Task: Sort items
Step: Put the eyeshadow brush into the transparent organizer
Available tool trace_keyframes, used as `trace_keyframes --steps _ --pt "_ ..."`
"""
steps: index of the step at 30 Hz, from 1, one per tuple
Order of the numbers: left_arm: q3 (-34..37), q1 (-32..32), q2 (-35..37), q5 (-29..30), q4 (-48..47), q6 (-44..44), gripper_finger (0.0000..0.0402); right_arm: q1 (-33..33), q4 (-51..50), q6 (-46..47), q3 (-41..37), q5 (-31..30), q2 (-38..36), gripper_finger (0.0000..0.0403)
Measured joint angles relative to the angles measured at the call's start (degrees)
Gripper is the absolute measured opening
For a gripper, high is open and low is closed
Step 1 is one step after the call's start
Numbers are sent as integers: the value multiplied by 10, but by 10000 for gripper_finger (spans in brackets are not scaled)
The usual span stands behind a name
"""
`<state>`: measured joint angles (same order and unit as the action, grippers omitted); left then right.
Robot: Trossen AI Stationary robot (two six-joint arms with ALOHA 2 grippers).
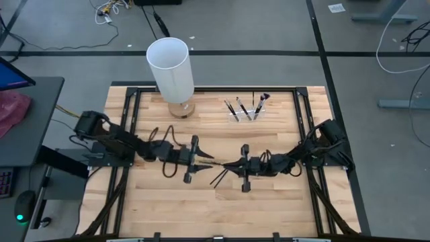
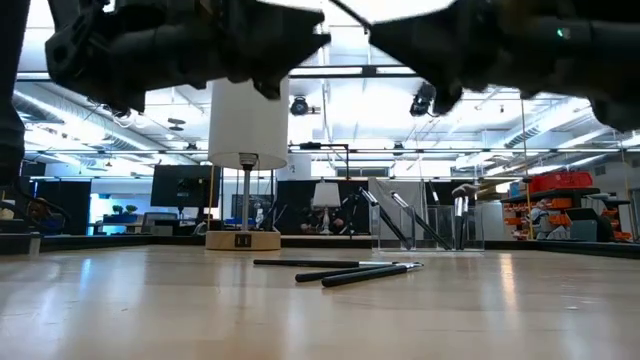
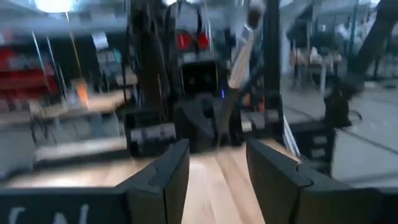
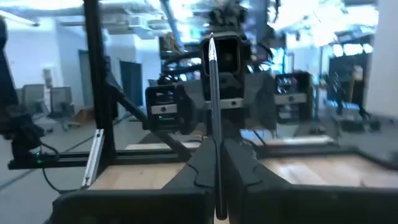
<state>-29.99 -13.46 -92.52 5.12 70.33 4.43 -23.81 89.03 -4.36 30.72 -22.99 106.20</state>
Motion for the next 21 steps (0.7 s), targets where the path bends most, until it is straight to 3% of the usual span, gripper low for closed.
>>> trace_keyframes --steps 6,13,16,21 --pt "-18 -24 -42 8 96 25 161 -3 -7 -56 50 17 1 7" --pt "-62 -40 -51 7 90 48 155 -3 -22 -57 59 16 1 8" --pt "-72 -47 -51 7 86 57 132 -3 -26 -56 59 16 1 8" --pt "-77 -48 -51 7 64 59 60 -3 -31 -56 59 19 1 8"
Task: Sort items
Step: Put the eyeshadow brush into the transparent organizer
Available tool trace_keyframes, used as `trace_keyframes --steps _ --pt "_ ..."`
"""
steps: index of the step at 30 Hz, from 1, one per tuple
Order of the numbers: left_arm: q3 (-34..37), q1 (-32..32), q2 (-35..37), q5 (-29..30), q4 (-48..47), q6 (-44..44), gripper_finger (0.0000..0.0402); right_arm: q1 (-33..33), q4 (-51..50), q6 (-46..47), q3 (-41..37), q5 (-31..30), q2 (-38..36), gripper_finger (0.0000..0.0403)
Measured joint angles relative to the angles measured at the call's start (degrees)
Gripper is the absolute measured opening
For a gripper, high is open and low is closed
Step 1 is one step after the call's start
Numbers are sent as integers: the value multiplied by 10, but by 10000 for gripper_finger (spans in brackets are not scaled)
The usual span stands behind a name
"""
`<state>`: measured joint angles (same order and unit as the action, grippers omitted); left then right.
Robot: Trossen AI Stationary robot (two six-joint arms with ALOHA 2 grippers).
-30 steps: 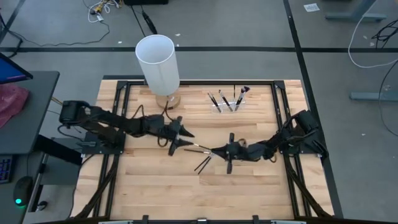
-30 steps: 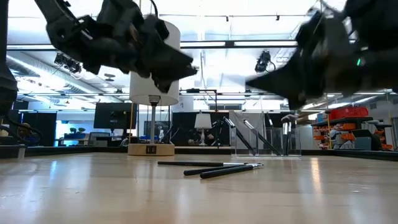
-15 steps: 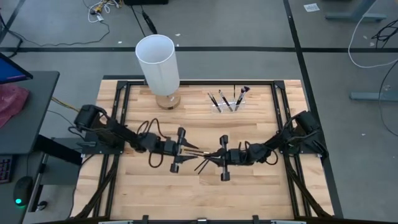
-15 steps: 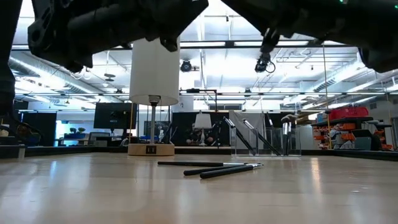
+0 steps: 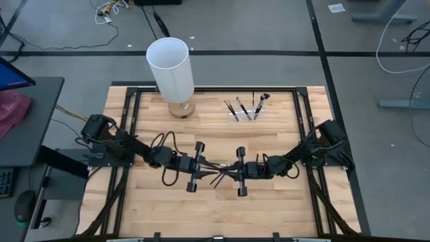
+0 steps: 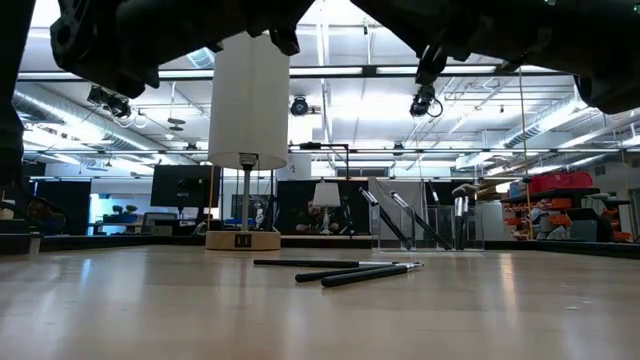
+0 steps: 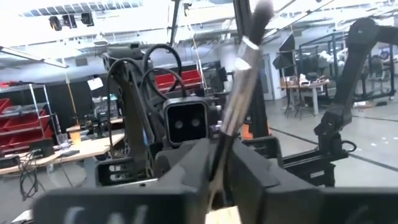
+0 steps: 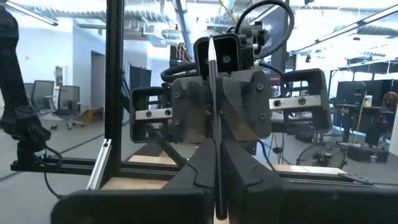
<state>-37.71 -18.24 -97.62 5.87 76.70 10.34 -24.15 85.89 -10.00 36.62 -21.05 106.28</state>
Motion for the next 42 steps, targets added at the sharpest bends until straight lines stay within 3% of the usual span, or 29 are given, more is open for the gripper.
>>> trace_keyframes --steps 3,10,16,19,21,25,28,35,42 --pt "0 0 0 1 -11 2 18 0 -7 2 0 -2 0 8" --pt "1 0 6 24 -71 -5 15 0 -84 17 0 -15 -3 29" --pt "1 4 44 148 -238 -37 14 -5 -377 124 0 -161 -79 86" --pt "-1 16 55 173 -320 -75 14 -6 -518 214 0 -175 -125 121" --pt "-12 27 55 175 -376 -102 16 -6 -556 245 0 -175 -149 146" --pt "-40 38 44 174 -460 -117 15 -7 -509 205 0 -172 -162 186" --pt "-54 37 38 168 -468 -114 15 -6 -440 141 1 -171 -154 200" --pt "-58 33 39 152 -466 -112 17 13 -421 75 42 -167 -125 190" --pt "-58 32 39 149 -466 -108 20 28 -450 42 102 -112 -76 171"
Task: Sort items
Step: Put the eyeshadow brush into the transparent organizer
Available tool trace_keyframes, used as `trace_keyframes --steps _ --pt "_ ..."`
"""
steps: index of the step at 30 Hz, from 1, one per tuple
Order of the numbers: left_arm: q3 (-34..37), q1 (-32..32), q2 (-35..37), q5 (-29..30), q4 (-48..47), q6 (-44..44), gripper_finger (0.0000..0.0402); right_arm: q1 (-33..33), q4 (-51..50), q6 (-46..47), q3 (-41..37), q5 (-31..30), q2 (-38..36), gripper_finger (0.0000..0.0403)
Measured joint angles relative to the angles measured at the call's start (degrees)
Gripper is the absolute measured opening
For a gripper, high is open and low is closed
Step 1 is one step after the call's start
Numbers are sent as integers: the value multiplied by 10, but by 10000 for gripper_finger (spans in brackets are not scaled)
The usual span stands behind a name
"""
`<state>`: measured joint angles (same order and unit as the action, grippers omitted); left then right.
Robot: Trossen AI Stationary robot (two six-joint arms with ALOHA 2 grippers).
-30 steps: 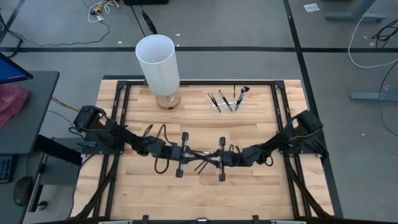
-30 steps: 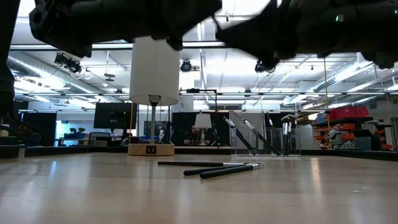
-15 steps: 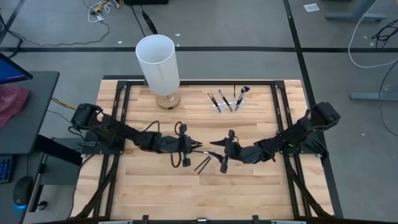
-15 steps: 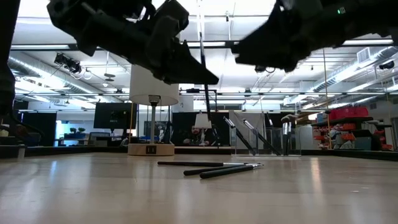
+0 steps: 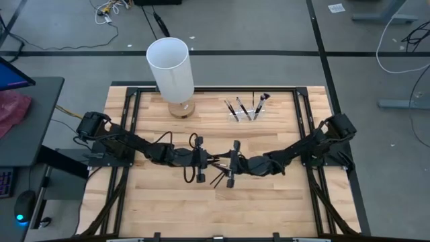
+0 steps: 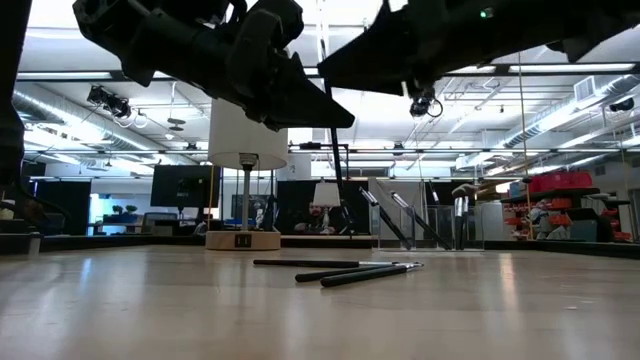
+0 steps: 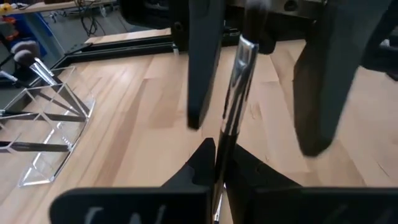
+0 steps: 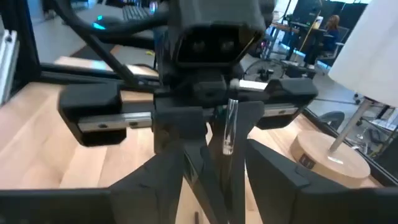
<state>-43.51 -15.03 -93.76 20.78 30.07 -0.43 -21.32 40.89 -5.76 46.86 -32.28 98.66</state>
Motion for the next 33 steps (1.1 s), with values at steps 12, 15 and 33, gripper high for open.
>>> trace_keyframes --steps 12,15,33 --pt "0 0 0 -7 0 2 23 9 -3 7 12 -2 7 19" --pt "0 0 0 -7 1 2 25 9 -2 8 12 -2 7 15" --pt "20 18 35 29 -133 -4 202 -24 -186 12 12 -219 -175 7"
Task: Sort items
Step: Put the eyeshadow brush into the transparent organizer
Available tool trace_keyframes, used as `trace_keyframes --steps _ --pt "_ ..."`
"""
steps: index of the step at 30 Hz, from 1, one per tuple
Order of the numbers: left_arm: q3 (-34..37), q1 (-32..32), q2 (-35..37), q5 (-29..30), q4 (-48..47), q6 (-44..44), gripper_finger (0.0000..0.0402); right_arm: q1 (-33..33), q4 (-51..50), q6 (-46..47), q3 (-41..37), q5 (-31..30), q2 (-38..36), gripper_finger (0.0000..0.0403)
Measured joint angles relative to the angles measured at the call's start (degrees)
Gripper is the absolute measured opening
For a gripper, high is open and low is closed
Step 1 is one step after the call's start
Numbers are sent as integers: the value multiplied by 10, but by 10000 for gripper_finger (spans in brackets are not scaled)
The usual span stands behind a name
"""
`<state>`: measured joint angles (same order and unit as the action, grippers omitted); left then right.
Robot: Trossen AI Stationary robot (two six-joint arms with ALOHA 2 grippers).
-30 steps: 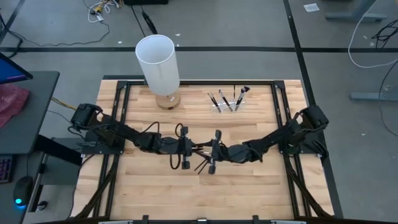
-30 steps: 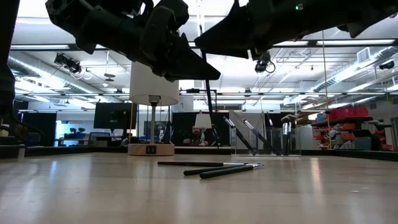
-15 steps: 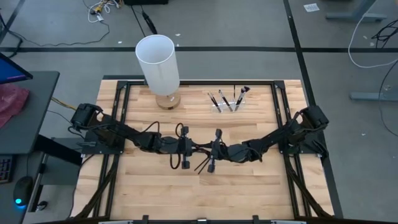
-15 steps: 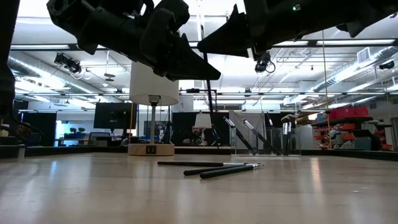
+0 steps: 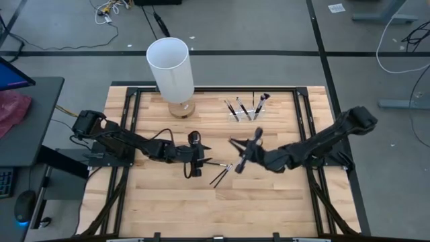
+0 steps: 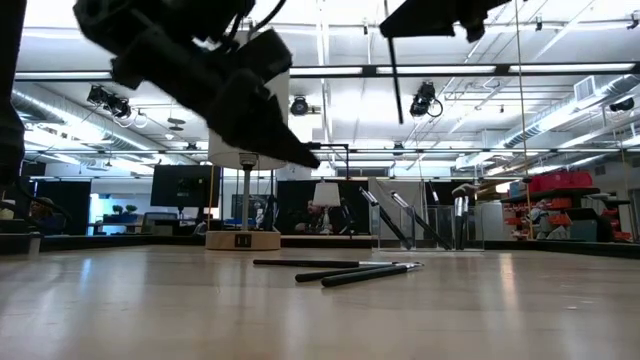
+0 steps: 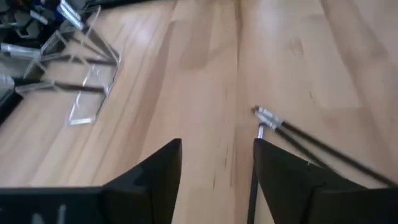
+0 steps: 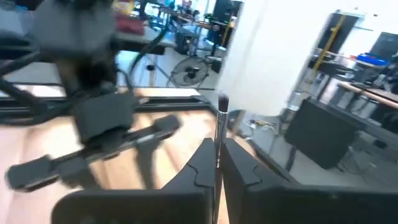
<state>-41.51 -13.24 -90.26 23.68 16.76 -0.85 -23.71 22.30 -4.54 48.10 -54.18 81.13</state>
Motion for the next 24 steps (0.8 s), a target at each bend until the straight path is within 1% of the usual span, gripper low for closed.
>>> trace_keyframes --steps 2,5,6,8,10,12,16,21,24 --pt "27 -1 0 9 30 -9 205 10 -27 -3 0 0 -30 7" --pt "77 -1 0 10 125 -25 201 42 -66 -5 0 3 -64 7" --pt "94 -1 0 11 159 -31 199 58 -78 -4 0 13 -71 7" --pt "124 -1 0 11 221 -44 194 98 -100 3 0 46 -81 7" --pt "149 -1 0 11 279 -49 190 146 -111 12 0 91 -82 7" --pt "166 -3 0 12 318 -56 187 199 -126 19 0 135 -82 7" --pt "176 -12 0 11 337 -61 186 304 -143 46 -7 213 -81 7" --pt "176 -24 0 11 337 -60 186 409 -69 95 -82 293 -80 7" --pt "176 -28 0 11 337 -60 185 446 -35 138 -129 300 -80 7"
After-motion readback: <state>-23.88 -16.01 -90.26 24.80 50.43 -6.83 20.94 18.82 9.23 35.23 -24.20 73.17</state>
